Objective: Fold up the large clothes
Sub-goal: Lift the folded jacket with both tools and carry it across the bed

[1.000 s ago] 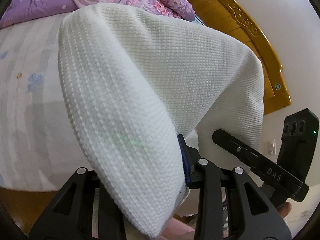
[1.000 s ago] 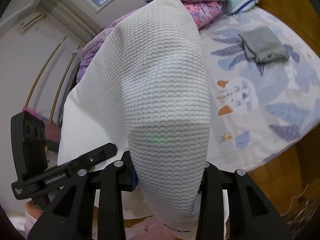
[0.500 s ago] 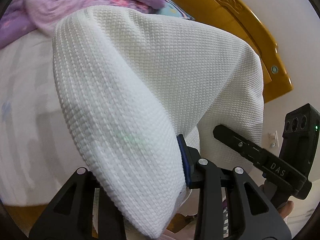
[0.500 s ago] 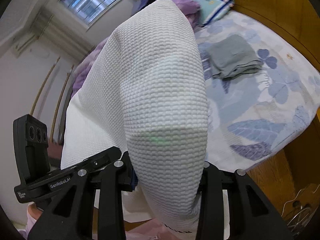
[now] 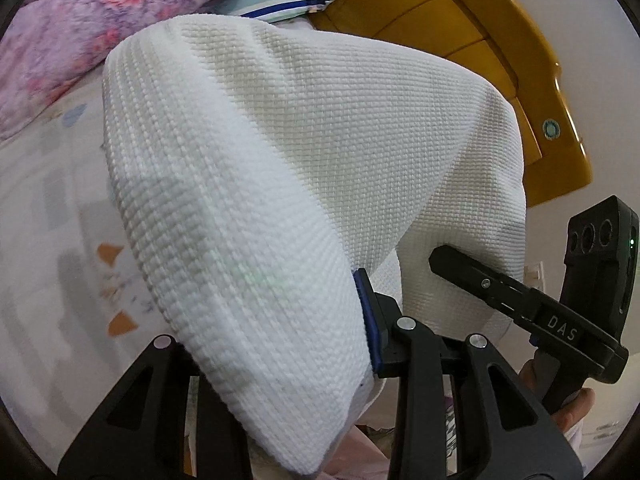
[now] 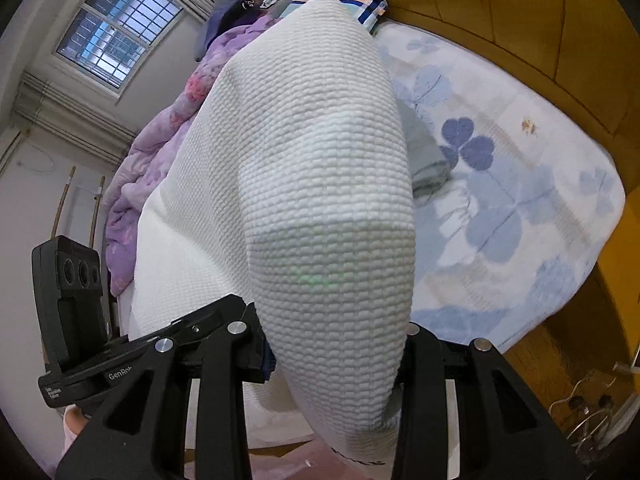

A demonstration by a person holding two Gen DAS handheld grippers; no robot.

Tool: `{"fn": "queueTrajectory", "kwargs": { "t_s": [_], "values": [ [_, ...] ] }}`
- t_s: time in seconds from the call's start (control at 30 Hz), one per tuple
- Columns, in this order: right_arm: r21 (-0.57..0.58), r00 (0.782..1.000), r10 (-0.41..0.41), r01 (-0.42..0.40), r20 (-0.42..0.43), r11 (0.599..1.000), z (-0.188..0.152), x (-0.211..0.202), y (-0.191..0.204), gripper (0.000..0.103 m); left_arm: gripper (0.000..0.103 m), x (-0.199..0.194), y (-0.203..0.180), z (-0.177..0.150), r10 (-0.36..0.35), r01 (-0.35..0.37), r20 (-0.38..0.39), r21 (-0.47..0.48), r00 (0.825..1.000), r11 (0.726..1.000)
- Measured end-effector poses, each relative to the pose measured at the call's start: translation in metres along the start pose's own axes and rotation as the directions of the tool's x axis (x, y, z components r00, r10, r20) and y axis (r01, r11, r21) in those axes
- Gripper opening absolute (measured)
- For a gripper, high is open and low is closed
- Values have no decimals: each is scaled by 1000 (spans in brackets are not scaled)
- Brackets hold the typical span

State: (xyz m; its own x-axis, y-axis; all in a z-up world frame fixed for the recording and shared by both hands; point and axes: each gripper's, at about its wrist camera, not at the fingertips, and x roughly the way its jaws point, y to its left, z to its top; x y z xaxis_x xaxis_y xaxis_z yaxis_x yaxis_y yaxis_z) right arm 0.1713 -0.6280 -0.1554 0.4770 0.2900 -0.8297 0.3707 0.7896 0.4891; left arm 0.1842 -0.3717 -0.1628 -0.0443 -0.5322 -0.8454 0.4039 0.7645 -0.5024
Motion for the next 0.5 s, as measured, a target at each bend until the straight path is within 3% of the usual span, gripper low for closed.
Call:
{"fn": "queueTrajectory", "kwargs": {
  "t_s": [0.23,0.5],
  "values": [
    [-45,996,14,-18,-94,999,91,35,-23,34,34,48,-1,78,3,-3,4,-75,1000,997],
    [-136,969,51,-86,-244,987,198,105,-30,36,36,108,14,188,115,-106,36,-201,993,974]
  ]
}}
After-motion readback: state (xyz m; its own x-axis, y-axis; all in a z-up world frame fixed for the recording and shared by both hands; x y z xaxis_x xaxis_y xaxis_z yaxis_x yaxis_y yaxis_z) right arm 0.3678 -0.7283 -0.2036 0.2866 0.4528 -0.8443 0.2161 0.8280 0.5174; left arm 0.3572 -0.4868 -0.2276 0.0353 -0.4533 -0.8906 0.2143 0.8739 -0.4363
